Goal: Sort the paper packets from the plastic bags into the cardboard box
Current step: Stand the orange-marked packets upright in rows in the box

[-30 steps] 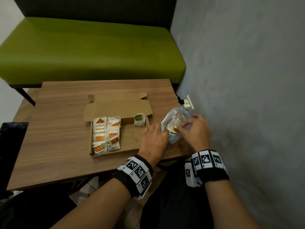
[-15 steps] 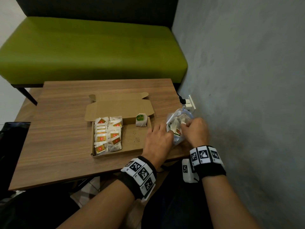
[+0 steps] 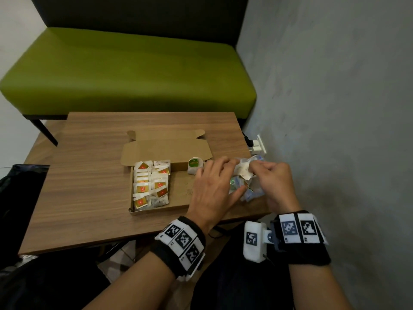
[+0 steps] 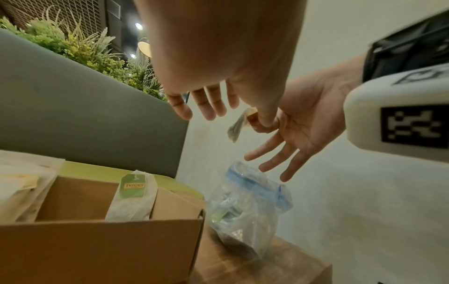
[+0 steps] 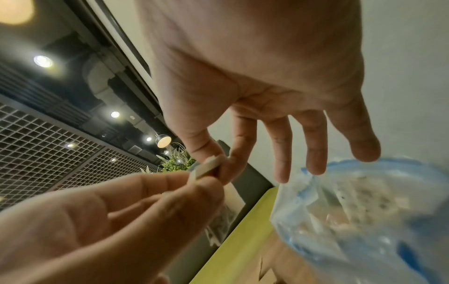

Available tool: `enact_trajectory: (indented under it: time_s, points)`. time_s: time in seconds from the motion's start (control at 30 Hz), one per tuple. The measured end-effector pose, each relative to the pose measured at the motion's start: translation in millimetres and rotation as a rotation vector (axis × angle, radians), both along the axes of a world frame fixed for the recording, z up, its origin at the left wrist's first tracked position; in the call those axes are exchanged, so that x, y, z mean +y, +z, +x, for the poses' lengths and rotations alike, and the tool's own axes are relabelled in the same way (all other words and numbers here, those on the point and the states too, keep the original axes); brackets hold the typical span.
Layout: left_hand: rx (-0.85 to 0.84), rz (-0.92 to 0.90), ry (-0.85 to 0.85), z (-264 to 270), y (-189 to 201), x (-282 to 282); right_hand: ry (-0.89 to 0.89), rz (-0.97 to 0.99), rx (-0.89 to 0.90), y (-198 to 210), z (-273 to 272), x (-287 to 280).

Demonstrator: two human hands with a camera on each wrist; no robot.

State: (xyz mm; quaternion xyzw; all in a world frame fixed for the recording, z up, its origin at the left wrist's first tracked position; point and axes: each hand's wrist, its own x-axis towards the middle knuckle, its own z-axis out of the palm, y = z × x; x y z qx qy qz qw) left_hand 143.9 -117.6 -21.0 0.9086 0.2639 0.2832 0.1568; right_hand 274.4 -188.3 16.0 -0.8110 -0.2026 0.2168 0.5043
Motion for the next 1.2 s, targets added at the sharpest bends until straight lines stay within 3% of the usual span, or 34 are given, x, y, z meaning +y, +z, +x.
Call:
enact_trajectory:
  time_s: [0.17, 0.27, 0.37, 0.5, 0.57, 0.83, 1.1, 1.2]
  points:
    - [-0.063, -0.056, -0.041, -7.1, 7.2, 7.1, 0.028, -0.009, 0.07, 1.5, -16.3, 4.9]
    - [-0.111, -0.412, -0.022, -14.7, 13.5, 12.8, 0.022, 0.022, 0.046, 1.7, -16.0, 2.7]
    - [-0.26, -0.77, 0.015, -23.0, 13.9, 22.1, -0.026, 0.105, -0.112, 2.4, -14.3, 0.9]
    - [-0.378, -0.941, 0.008, -34.5, 11.3, 34.8, 0.204, 0.134, -0.077, 1.8, -30.4, 7.3]
    - [-0.447, -0.978, -0.019, -42.3, 12.1, 40.2, 0.339, 0.094, -0.053, -4.5, -42.4, 18.4]
    - [-0.464, -0.932, 0.079, -87.6, -1.1, 62.4, 0.463, 0.145, 0.06, -24.9, -70.5, 52.6]
    - [-0.382, -0.926, 0.196, -131.5, -6.0, 81.8, 0.601, 0.078, -0.037, -35.6, -94.9, 79.2]
    - [-0.359, -0.915, 0.332, -148.6, -11.4, 92.5, 0.627, -0.057, -0.18, -39.3, -92.3, 82.9]
